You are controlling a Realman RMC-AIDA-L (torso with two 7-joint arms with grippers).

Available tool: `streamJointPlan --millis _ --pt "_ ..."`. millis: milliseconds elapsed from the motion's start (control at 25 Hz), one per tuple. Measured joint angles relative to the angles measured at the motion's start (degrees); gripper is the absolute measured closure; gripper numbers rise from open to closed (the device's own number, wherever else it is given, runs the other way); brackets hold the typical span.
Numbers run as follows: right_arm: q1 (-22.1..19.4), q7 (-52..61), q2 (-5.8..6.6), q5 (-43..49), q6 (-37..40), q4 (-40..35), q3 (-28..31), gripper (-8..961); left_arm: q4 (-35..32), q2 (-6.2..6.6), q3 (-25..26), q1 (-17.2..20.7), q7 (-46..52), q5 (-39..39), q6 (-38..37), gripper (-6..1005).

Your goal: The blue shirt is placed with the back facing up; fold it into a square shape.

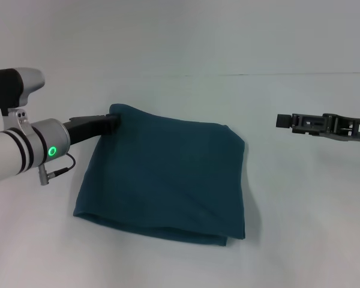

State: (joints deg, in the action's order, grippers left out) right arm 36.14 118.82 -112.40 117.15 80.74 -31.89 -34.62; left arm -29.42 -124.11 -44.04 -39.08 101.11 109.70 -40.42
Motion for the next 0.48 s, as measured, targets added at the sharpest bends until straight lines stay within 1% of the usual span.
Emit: streamJointPlan --millis 200,480 --pt "0.2 0.0 0.21 0.0 -0.1 0.0 0.0 74 0.1 -0.06 0.2 0.2 0.8 -1.4 0.8 934" --pt "0.6 0.1 0.37 0.2 -0.1 0.0 0.0 74 -0.4 0.16 0.3 0.8 2.9 -1.5 0.5 934"
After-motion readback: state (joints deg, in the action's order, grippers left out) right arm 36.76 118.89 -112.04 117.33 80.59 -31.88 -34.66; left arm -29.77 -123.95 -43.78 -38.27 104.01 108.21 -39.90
